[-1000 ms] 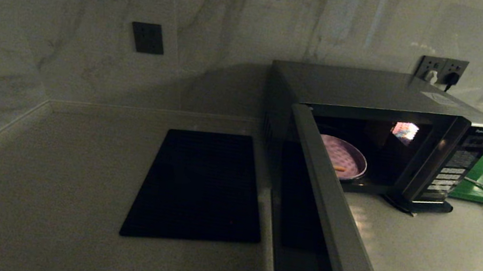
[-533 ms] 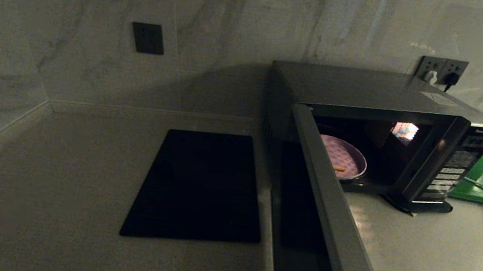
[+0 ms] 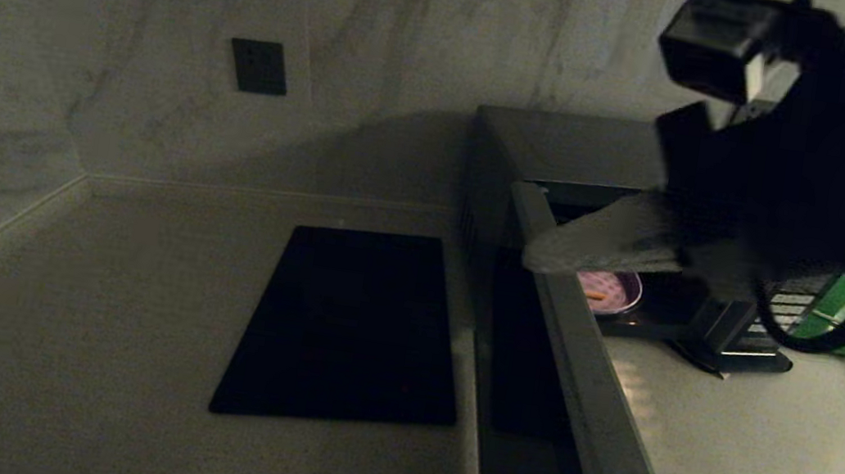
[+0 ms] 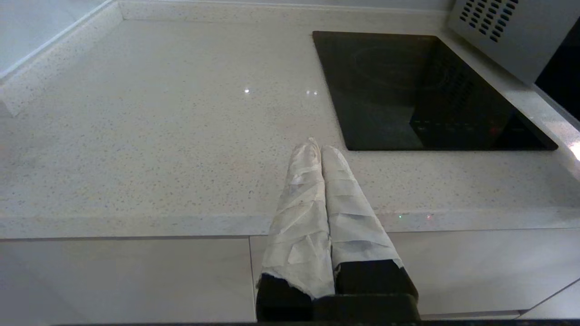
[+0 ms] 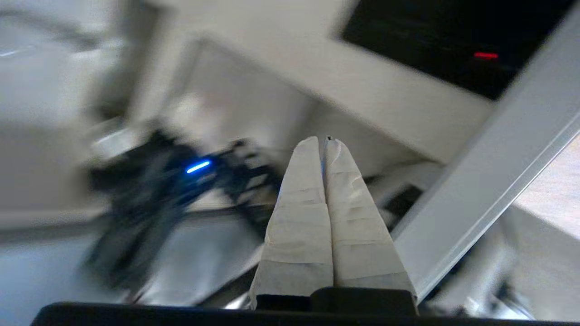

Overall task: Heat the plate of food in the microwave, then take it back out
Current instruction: Close the microwave oven

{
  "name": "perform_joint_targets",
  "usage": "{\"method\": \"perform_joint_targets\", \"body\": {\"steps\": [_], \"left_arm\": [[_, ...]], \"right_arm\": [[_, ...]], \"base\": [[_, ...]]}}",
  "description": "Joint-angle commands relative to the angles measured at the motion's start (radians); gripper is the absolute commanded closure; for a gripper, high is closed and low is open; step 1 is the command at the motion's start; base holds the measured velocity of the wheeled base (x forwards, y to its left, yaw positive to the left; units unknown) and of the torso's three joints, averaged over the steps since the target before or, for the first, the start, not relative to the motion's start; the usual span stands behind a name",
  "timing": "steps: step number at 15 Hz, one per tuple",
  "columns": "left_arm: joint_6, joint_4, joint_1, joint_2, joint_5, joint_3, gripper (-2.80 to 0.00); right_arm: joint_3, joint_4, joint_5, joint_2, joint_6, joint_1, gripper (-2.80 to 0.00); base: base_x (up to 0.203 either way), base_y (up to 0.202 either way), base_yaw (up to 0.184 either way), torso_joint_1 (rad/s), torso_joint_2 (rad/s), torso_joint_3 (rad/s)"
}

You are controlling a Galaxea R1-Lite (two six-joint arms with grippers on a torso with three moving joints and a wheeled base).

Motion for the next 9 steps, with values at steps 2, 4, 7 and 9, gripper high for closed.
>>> {"method": "perform_joint_targets", "body": {"steps": [2, 4, 7, 9], "left_arm": [[0.0, -0.001, 0.0, 0.002, 0.0, 0.0, 0.0], [0.0, -0.001, 0.0, 0.002, 0.0, 0.0, 0.0], [0.0, -0.001, 0.0, 0.002, 0.0, 0.0, 0.0], [0.0, -0.001, 0.0, 0.002, 0.0, 0.0, 0.0]], "right_arm": [[0.0, 0.036, -0.135, 0.1, 0.03, 0.014, 0.0], [0.001, 0.092, -0.22, 0.118, 0.032, 0.015, 0.0], [0.002, 0.118, -0.385, 0.135, 0.069, 0.017, 0.0], [0.023, 0.118, -0.549, 0.136, 0.076, 0.017, 0.0]], "base": [[0.0, 0.0, 0.0, 0.0, 0.0, 0.0], [0.0, 0.0, 0.0, 0.0, 0.0, 0.0], [0.0, 0.0, 0.0, 0.0, 0.0, 0.0], [0.0, 0.0, 0.0, 0.0, 0.0, 0.0]]}}
